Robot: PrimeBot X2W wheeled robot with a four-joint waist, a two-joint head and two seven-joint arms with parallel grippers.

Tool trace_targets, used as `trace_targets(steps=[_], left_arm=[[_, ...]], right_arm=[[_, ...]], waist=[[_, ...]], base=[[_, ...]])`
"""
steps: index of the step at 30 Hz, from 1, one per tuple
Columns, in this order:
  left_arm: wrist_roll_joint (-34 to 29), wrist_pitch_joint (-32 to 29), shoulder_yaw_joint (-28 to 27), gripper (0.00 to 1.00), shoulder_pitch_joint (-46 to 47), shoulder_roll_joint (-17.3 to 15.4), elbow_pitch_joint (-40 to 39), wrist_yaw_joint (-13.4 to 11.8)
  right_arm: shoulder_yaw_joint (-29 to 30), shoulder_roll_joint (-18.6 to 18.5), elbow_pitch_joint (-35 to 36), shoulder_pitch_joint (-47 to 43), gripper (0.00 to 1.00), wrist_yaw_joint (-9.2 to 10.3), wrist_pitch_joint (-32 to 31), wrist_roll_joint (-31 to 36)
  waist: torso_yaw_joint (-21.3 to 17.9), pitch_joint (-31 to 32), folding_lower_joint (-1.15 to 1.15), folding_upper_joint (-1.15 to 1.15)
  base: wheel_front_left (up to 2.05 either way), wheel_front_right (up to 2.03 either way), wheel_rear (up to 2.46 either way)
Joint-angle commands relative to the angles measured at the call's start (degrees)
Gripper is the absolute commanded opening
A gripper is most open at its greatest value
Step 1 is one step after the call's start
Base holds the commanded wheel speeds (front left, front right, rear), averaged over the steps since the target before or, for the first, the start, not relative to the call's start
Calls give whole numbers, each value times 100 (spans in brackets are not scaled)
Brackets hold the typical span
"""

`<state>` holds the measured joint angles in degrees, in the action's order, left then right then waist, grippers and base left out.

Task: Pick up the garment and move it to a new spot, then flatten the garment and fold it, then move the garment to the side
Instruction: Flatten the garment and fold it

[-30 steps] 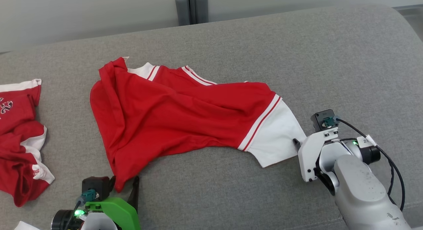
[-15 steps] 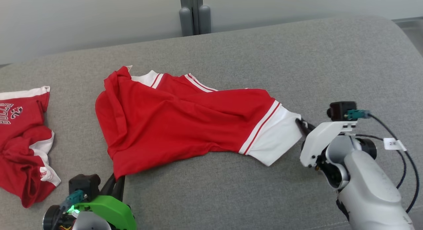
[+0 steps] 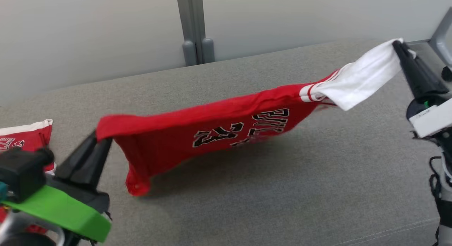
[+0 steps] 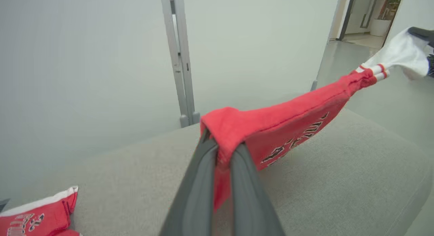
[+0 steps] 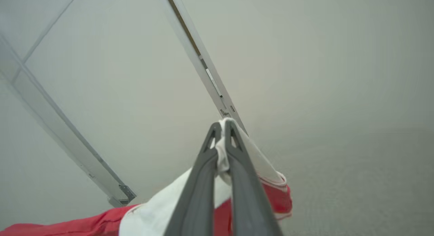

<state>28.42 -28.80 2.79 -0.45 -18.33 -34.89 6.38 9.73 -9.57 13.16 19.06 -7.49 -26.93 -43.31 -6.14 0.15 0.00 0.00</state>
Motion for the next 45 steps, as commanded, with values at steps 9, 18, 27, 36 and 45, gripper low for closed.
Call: trace_targets(steps=[9, 18, 27, 36, 45], left_arm=[[1220, -1532, -337, 0, 2121, -867, -769, -17], [1171, -2074, 131, 0, 4865, -1213, 1061, 54], [-247, -182, 808, 0, 8150, -739, 4475, 94], [-512, 2197, 1464, 0, 9752, -277, 6804, 112], [398, 3294, 2610, 0, 7787, -669, 7404, 105]], right_arm=[[916, 391, 1191, 1617, 0, -1, -1474, 170], [923, 548, 105, 3810, 0, 0, -1749, 1402], [1255, 655, -2820, 6896, 0, 2, 554, 3047], [962, 648, -5850, 8732, 0, 0, 2723, 2671], [-777, 643, -6362, 6308, 0, 0, 3909, 1151]], waist=[[-401, -476, 0, 0], [-399, -2170, 0, 0], [-183, -3681, 0, 0], [-9, -4289, 0, 0], [-162, -3718, 0, 0]], base=[[0, 0, 0], [0, 0, 0], [0, 0, 0], [0, 0, 0], [0, 0, 0]])
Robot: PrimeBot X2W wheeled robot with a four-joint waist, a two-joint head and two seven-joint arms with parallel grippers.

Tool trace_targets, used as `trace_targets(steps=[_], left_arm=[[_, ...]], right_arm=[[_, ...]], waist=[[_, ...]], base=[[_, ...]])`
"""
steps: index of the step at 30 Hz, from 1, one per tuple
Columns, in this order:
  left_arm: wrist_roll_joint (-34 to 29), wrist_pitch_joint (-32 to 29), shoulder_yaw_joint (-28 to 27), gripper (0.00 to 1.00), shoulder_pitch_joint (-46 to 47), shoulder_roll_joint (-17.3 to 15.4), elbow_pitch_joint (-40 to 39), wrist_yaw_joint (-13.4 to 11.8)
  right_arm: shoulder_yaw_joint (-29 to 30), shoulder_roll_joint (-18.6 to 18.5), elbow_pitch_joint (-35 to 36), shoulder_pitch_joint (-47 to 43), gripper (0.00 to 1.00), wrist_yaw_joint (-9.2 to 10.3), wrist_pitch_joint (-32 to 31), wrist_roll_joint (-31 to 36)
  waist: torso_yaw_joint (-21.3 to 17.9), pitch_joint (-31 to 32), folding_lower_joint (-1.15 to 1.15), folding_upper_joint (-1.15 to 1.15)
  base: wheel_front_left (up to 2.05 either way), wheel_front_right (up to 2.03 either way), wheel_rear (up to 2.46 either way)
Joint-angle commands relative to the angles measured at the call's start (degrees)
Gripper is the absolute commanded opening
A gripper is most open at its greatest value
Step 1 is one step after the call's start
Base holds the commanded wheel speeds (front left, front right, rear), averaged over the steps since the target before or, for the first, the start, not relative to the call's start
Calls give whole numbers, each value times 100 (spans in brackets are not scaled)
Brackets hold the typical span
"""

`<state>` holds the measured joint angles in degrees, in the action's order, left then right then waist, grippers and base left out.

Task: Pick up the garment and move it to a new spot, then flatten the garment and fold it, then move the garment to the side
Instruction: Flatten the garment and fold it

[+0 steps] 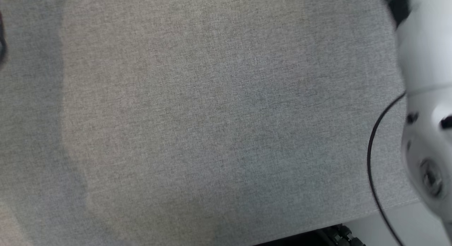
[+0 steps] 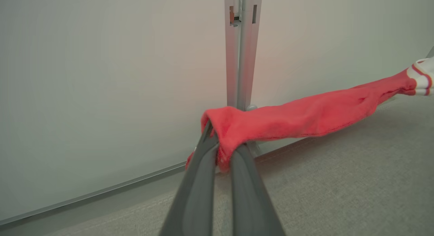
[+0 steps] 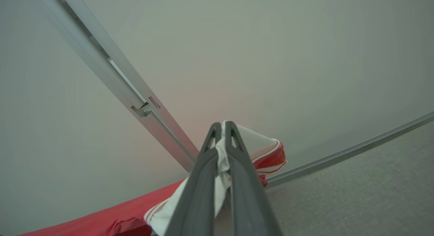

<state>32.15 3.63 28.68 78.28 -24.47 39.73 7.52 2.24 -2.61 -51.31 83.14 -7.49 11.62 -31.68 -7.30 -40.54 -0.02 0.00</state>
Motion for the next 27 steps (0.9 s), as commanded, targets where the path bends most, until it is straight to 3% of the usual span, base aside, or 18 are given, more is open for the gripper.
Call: trace_targets(steps=[1, 7, 11, 19, 24, 27], left_arm=[[127, 118, 115, 0, -370, -127, -105, -9], [541, 438, 664, 0, -2546, -701, -827, -11], [885, 507, 737, 0, -4039, -787, -1527, -258], [1450, 251, 846, 0, -6654, -1065, -3497, -1364], [1590, 150, 940, 0, -8050, -1261, -4773, -2286], [1688, 105, 1007, 0, -8530, -1221, -5343, -2591]], right_arm=[[-166, -49, 195, -453, 0, 0, 101, -102], [-549, -101, 1327, -2832, 0, 1, 258, -399], [-449, -244, 2238, -4457, 0, 5, 133, -545], [247, -178, 4447, -7577, 0, 4, -905, -700], [655, -63, 5720, -9223, 0, 4, -1741, -767], [858, -35, 6081, -9804, 0, 3, -1945, -907]], waist=[[-68, 454, 2, 0], [-198, 1302, 2, 0], [-173, 2015, 2, 0], [-193, 3111, 2, 0], [-234, 3294, 2, 0], [-200, 3246, 2, 0]], base=[[0, 0, 0], [0, 0, 0], [0, 0, 0], [0, 0, 0], [0, 0, 0], [0, 0, 0]])
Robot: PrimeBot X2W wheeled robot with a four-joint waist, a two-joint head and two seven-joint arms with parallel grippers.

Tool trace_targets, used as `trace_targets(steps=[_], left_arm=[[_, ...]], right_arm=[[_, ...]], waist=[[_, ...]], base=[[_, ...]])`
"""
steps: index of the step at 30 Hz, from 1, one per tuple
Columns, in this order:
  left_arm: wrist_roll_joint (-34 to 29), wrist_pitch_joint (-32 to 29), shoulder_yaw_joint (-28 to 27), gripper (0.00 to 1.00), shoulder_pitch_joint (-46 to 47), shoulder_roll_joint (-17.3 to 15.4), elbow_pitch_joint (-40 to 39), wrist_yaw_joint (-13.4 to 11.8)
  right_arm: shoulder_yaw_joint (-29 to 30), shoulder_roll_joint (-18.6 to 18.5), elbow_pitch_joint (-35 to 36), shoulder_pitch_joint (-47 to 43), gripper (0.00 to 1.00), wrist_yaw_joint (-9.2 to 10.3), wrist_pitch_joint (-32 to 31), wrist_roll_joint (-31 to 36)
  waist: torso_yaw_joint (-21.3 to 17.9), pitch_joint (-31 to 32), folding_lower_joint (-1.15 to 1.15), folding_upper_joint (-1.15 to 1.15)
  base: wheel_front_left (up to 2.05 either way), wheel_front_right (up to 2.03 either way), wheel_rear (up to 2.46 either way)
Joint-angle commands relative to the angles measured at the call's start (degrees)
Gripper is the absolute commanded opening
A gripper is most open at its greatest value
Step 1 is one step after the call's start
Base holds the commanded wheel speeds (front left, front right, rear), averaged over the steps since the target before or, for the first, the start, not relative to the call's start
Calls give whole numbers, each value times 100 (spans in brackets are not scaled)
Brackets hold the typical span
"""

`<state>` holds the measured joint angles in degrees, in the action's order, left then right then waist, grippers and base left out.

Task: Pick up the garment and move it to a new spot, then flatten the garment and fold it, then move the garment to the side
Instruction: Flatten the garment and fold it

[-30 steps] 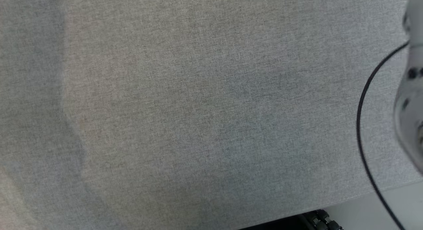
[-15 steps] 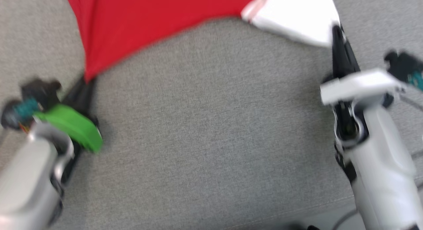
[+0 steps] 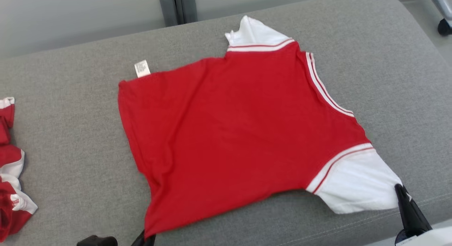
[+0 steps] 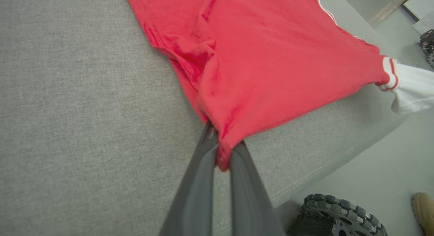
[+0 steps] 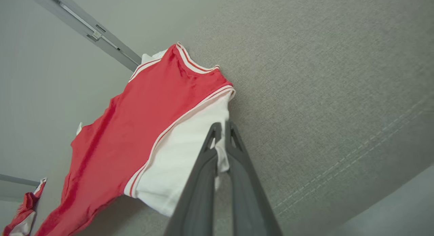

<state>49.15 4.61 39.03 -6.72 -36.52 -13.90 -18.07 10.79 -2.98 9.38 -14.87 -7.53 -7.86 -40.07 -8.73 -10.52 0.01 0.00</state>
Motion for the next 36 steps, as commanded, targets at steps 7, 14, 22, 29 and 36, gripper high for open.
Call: trace_targets(steps=[7, 14, 22, 29, 36], left_arm=[[197, -388, -6, 0, 40, -75, -355, -137], [264, -1166, 44, 0, 881, -205, -138, 130], [848, -2129, -2, 0, 1821, -92, 40, 524], [1099, -2781, -85, 0, 2535, -137, 396, 700], [1368, -3079, -108, 0, 2846, -36, 694, 840]], right_arm=[[54, 5, 2, 197, 0, 6, -102, -199], [52, 5, -499, 1460, 0, 5, -576, 330], [-24, 3, -990, 2735, 0, 5, -1205, 1096], [-89, -9, -1551, 3468, 0, 5, -1358, 1524], [-272, -125, -2044, 3913, 0, 6, -1178, 1708]], waist=[[20, -30, -1, 0], [92, -241, -1, 0], [208, -382, -1, 0], [267, -490, -1, 0], [261, -517, -1, 0]], base=[[0, 0, 0], [0, 0, 0], [0, 0, 0], [0, 0, 0], [0, 0, 0]])
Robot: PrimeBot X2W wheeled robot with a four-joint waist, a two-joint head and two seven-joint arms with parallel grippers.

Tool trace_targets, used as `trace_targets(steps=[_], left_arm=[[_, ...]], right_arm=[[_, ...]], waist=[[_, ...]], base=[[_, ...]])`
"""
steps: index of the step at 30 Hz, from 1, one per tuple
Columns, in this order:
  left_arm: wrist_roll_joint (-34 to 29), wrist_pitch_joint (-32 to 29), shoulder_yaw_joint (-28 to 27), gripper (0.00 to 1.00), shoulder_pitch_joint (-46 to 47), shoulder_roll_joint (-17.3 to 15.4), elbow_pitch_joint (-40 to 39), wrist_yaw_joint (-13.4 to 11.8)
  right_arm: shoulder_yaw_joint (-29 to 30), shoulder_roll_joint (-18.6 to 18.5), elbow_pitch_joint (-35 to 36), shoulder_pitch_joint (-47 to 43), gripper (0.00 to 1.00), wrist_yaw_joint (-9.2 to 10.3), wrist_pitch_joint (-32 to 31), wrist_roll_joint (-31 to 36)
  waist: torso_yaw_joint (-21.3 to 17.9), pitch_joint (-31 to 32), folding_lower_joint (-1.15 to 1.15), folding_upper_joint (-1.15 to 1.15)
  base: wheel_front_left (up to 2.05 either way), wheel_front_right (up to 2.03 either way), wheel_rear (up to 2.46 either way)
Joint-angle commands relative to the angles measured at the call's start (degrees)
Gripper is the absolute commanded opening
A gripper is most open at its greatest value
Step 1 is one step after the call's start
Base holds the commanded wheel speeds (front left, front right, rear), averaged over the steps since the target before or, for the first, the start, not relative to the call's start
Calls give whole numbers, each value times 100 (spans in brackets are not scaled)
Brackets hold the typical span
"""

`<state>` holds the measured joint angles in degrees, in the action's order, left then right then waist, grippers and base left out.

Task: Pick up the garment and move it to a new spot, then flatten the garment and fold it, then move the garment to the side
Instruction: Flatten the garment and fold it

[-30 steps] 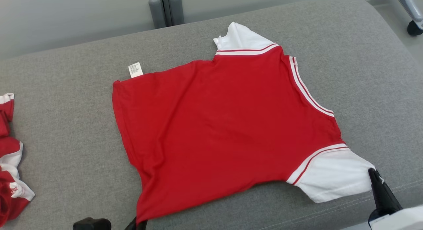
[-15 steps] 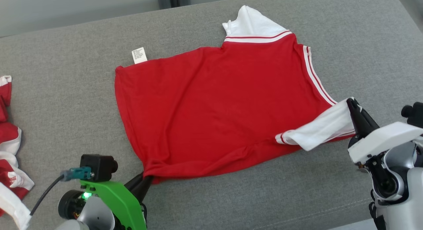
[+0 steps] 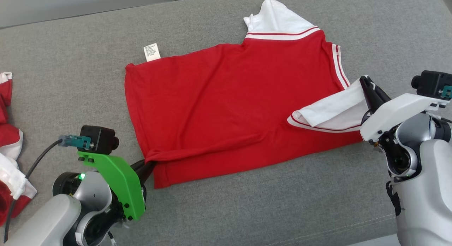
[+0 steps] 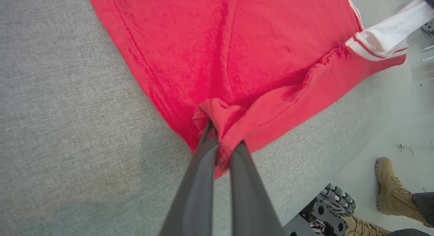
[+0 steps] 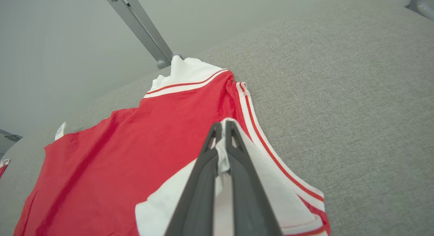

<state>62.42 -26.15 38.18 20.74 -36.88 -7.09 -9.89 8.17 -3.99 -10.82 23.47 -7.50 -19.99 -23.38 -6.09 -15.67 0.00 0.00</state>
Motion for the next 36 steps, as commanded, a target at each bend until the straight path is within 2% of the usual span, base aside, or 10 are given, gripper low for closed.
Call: trace_targets(steps=[1, 9, 10, 11, 12, 13, 22, 25, 29, 36], left_arm=[[37, -19, -18, 0, 122, 1, 45, 34], [45, -96, 40, 0, 187, 45, 332, 77], [62, -87, 35, 4, 195, 65, 358, 82], [97, -40, -3, 40, 195, 110, 400, 74], [73, 14, -32, 97, 218, 124, 431, 72], [65, 81, -77, 100, 242, 131, 482, 62], [12, 1076, -551, 100, 12, 323, 569, 84], [-94, 1342, -577, 100, -282, 251, 374, -32], [-191, 1514, -448, 100, -818, 251, -107, -265], [-314, 1654, -225, 100, -1185, 458, -471, -529]], right_arm=[[-28, -30, -80, 112, 0, 1, 56, 49], [-198, -215, -585, 504, 0, 2, 190, 174], [-173, -225, -633, 542, 0, 2, 235, 199], [-161, -235, -709, 573, 49, 2, 233, 216], [-163, -248, -775, 575, 100, 2, 197, 271], [-142, -241, -827, 581, 100, 2, 177, 290], [-110, -320, -523, 144, 100, 2, 47, 318], [-262, -473, -179, -147, 100, 2, -126, 378], [-558, -918, 296, -577, 100, 2, -489, 672], [-513, -1154, 547, -923, 100, 2, -1028, 925]], waist=[[-6, -4, 0, 0], [-8, -34, 0, 0], [-4, -42, 0, 0], [4, -51, 0, 0], [11, -56, 0, 0], [18, -61, 0, 0], [5, -7, 0, 0], [-40, 21, 0, 0], [-72, -18, 0, 0], [-9, -266, 0, 0]], base=[[0, 0, 0], [0, 0, 0], [0, 0, 0], [0, 0, 0], [0, 0, 0], [0, 0, 0], [0, 0, 0], [0, 0, 0], [0, 0, 0], [0, 0, 0]])
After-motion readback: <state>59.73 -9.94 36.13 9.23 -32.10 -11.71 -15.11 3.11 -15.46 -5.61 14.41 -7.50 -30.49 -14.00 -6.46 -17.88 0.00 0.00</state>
